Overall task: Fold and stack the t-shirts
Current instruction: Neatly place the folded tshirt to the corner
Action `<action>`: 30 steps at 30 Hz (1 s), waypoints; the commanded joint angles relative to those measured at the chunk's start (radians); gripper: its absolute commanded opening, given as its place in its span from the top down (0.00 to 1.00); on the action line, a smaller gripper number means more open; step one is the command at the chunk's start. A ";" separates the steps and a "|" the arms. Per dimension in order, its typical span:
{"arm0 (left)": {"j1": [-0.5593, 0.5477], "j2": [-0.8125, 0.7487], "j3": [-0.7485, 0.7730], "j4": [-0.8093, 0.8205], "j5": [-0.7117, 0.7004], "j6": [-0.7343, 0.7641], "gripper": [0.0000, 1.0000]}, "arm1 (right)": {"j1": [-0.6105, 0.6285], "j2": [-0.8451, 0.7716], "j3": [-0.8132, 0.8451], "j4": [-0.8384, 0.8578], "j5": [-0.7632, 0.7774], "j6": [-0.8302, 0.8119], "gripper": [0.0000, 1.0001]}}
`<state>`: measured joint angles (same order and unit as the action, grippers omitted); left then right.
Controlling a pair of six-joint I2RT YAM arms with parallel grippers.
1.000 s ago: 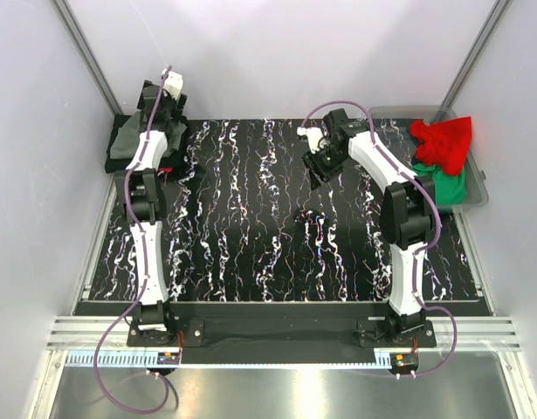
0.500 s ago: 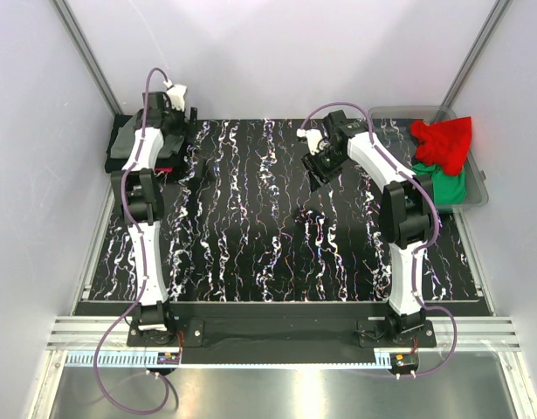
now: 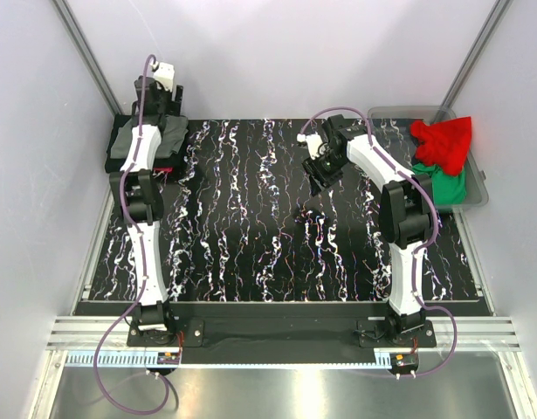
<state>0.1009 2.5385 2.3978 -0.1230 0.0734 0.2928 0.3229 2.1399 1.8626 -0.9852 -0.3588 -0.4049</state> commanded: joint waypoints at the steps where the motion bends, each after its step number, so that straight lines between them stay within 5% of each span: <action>1: -0.003 -0.006 0.001 0.144 -0.246 0.155 0.17 | 0.015 -0.014 0.047 0.005 0.000 -0.002 0.47; 7: 0.028 0.011 0.000 0.137 -0.313 0.212 0.44 | 0.013 -0.012 0.046 -0.004 0.006 -0.006 0.47; 16: 0.075 0.055 0.029 0.096 -0.311 0.233 0.35 | 0.015 -0.015 0.055 -0.047 0.017 -0.025 0.47; 30: 0.172 0.143 0.172 -0.041 -0.126 0.085 0.46 | 0.013 0.098 0.285 -0.213 0.063 0.014 0.47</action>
<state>0.2497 2.6781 2.4874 -0.1799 -0.1234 0.4366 0.3237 2.2143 2.0712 -1.1336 -0.3225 -0.4084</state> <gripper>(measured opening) 0.548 0.532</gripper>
